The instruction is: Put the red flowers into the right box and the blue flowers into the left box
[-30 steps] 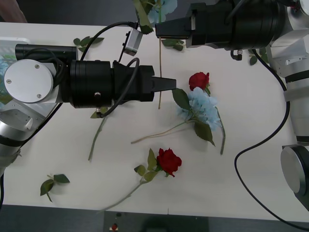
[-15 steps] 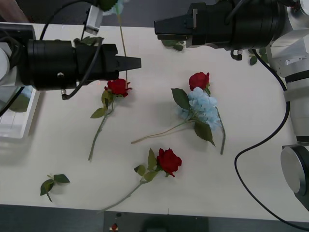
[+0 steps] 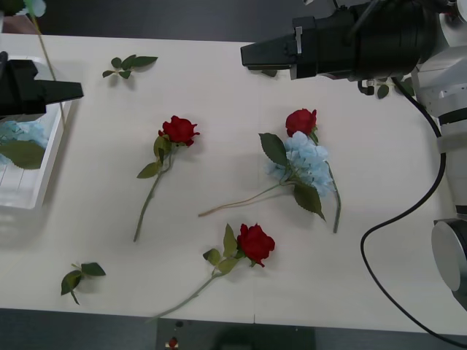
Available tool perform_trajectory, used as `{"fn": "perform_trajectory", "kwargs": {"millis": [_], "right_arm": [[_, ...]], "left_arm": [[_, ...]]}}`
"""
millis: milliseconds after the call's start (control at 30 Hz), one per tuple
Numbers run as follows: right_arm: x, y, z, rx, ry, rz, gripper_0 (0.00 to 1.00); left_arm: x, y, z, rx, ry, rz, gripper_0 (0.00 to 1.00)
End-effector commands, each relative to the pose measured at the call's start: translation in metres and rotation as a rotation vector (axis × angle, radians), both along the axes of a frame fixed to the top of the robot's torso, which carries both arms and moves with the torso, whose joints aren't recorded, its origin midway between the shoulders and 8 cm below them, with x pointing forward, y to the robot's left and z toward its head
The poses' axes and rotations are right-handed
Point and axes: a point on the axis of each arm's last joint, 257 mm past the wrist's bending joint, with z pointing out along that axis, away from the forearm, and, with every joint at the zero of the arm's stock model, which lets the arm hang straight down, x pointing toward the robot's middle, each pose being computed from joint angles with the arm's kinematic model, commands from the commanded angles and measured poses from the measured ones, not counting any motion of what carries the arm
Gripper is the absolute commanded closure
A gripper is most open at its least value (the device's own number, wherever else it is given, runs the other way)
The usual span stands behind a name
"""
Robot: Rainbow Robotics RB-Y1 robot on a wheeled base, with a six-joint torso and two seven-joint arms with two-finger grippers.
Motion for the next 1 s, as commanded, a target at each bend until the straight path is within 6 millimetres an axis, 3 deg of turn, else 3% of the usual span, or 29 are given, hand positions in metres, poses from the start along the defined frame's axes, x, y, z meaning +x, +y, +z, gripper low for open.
{"fn": "perform_trajectory", "kwargs": {"millis": [33, 233, 367, 500, 733, 1000], "right_arm": [[0.01, -0.024, -0.009, -0.128, -0.045, -0.05, 0.0], [0.039, -0.061, -0.042, -0.304, -0.054, -0.174, 0.0], [0.058, -0.082, -0.066, -0.427, -0.056, -0.26, 0.0], [0.075, -0.107, -0.089, -0.562, -0.056, -0.343, 0.0], [0.094, -0.153, -0.129, -0.774, 0.02, -0.507, 0.0], [0.108, -0.194, -0.161, -0.959, 0.032, -0.639, 0.0]], "left_arm": [[0.004, 0.066, -0.008, 0.043, 0.029, 0.135, 1.0], [0.0, 0.177, -0.035, 0.173, 0.048, 0.32, 1.0], [-0.01, 0.233, -0.056, 0.236, 0.088, 0.4, 1.0], [-0.025, 0.277, -0.08, 0.273, 0.154, 0.474, 1.0], [-0.049, 0.323, -0.127, 0.41, 0.255, 0.528, 1.0], [-0.064, 0.333, -0.16, 0.504, 0.316, 0.516, 1.0]]}}
